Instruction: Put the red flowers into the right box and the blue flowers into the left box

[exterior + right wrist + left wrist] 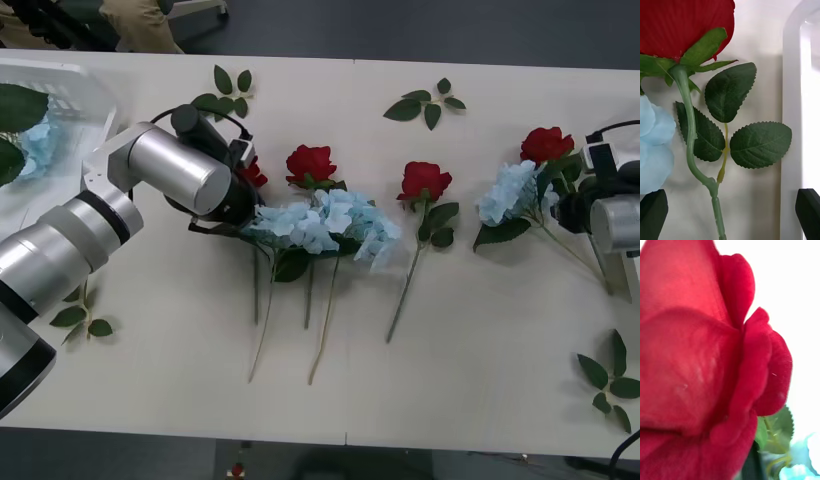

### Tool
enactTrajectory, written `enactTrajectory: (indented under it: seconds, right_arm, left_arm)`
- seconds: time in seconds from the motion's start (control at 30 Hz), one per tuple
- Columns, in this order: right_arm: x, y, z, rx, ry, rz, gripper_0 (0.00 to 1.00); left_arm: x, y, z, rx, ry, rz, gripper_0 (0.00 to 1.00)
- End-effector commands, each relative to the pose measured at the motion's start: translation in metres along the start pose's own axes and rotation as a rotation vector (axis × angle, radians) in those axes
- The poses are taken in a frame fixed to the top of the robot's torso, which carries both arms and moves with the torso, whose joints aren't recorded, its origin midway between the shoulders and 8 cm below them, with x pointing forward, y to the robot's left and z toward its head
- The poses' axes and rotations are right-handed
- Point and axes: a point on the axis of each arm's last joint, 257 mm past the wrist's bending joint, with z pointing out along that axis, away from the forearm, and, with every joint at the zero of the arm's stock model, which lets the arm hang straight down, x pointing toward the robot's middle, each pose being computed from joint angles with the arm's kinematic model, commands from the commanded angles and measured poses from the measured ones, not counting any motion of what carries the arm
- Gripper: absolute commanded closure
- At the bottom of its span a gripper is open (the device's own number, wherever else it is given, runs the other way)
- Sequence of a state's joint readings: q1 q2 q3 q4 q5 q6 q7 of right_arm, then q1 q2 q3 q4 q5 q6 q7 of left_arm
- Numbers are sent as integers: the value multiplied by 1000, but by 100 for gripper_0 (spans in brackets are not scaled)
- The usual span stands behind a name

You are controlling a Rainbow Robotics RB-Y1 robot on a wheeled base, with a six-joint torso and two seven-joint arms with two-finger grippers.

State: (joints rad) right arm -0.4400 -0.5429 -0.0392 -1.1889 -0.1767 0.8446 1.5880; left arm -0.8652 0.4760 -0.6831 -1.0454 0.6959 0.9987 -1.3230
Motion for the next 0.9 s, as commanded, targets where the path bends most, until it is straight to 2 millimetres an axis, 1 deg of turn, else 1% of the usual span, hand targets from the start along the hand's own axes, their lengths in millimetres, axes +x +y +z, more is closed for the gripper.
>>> enactTrajectory:
  seconds: [0.03,0.17,0.33,0.47,0.57,0.7,0.83,0.9]
  right_arm:
    - [-18,0,2,9,-29,-67,0]
    - [-17,5,7,5,-31,-83,0]
    - [-16,15,9,-12,-32,-90,0]
    - [-16,26,9,-33,-38,-104,0]
    - [-16,30,9,-39,-39,-107,0]
    - [-14,40,9,-59,-36,-113,0]
    - [-12,45,10,-70,-33,-122,0]
    - [-8,48,11,-78,-26,-120,6]
  left_arm:
    - [-33,-9,-13,3,-56,7,92]
    - [-33,-9,-14,2,-57,7,99]
    - [-38,-6,-16,-10,-68,14,100]
    - [-50,-1,-23,-6,-89,-3,100]
    - [-57,2,-30,1,-106,-15,100]
    - [-64,10,-44,3,-108,-19,100]
    - [-69,15,-66,13,-93,-22,100]
    - [-69,17,-78,35,-74,-36,100]
